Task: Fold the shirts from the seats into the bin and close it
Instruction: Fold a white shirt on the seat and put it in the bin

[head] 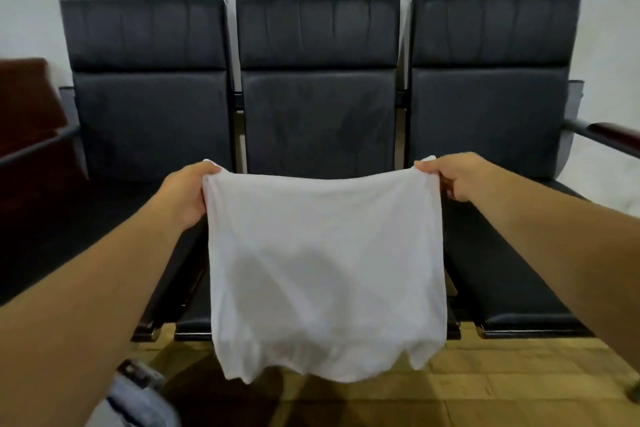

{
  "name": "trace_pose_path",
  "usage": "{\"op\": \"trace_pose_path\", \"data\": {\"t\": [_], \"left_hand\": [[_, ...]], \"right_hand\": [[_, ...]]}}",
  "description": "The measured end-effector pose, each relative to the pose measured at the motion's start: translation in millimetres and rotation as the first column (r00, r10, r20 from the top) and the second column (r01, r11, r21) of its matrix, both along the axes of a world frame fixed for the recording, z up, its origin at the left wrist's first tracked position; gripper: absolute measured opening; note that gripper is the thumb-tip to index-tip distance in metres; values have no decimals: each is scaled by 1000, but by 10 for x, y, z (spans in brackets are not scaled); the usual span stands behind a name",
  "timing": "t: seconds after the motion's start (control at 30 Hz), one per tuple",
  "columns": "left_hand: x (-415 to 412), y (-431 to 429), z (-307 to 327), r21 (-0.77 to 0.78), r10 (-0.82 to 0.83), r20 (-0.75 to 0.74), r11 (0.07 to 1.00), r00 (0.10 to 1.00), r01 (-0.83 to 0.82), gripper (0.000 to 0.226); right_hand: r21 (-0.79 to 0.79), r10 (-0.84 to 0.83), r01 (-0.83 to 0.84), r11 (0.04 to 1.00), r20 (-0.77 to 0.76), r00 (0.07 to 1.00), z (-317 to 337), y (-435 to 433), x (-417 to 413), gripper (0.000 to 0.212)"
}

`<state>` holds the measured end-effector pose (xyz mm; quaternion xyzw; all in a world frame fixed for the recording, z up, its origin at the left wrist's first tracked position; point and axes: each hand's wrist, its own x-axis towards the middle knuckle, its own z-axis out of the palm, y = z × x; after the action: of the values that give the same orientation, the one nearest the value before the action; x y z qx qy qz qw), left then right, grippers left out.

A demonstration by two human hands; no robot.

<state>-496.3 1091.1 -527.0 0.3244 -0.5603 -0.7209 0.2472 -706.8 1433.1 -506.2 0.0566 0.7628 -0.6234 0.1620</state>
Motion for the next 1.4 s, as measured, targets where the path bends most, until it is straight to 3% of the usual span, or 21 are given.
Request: {"op": "trace_pose_path", "data": {"t": [0.07, 0.13, 0.23, 0.37, 0.47, 0.67, 0.73, 0.87, 0.97, 1.03, 1.17, 1.3, 1.4], "left_hand": [[-201, -80, 191, -19, -8, 34, 1000, 999, 9, 31], [-438, -160, 409, -45, 10, 39, 999, 999, -8, 38], [-832, -263, 787, -93, 36, -9, 995, 999, -37, 44], [-1231, -291, 1346, -102, 51, -187, 992, 981, -71, 37], [-1343, -292, 1674, -123, 44, -325, 988, 945, -89, 32], [-1168, -495, 1424, -164, -26, -334, 986, 942, -31, 33], [-1013, -575, 1077, -251, -111, -227, 967, 968, 52, 41], [-515, -560, 152, -341, -228, 40, 912, 973, 227, 16], [-62, -389, -501, -329, -274, 330, 863, 903, 383, 11], [187, -300, -867, -302, -282, 525, 820, 803, 486, 11], [469, -212, -1108, -298, -279, 707, 716, 650, 631, 15], [563, -254, -1083, -388, -207, 749, 633, 629, 670, 16], [654, -312, -1156, -372, -193, 824, 524, 532, 766, 19]], "right_hand": [[70, -29, 35, 997, -81, 996, 153, -83, -209, 38], [25, -19, 21, 999, -64, 998, 352, -193, -447, 30], [-185, -26, 21, 983, -28, 999, 693, -389, -829, 22], [-475, -75, 21, 880, -95, 993, 1219, -581, -1182, 21], [-592, -118, -5, 806, -170, 978, 1490, -593, -1314, 24], [-669, -20, -148, 729, -238, 971, 1199, -422, -1118, 18], [-628, 14, -150, 764, -216, 976, 850, -324, -992, 13], [-460, 90, -102, 882, -49, 995, -175, -103, -687, 16], [-259, 170, -129, 957, 140, 975, -948, 100, -424, 24], [-89, 207, -191, 978, 251, 946, -1312, 204, -262, 30], [227, 274, -330, 916, 246, 930, -1522, 230, -111, 32], [340, 370, -460, 820, 298, 880, -1421, 212, -21, 24], [391, 406, -528, 754, 354, 842, -1352, 257, 16, 26]]}}
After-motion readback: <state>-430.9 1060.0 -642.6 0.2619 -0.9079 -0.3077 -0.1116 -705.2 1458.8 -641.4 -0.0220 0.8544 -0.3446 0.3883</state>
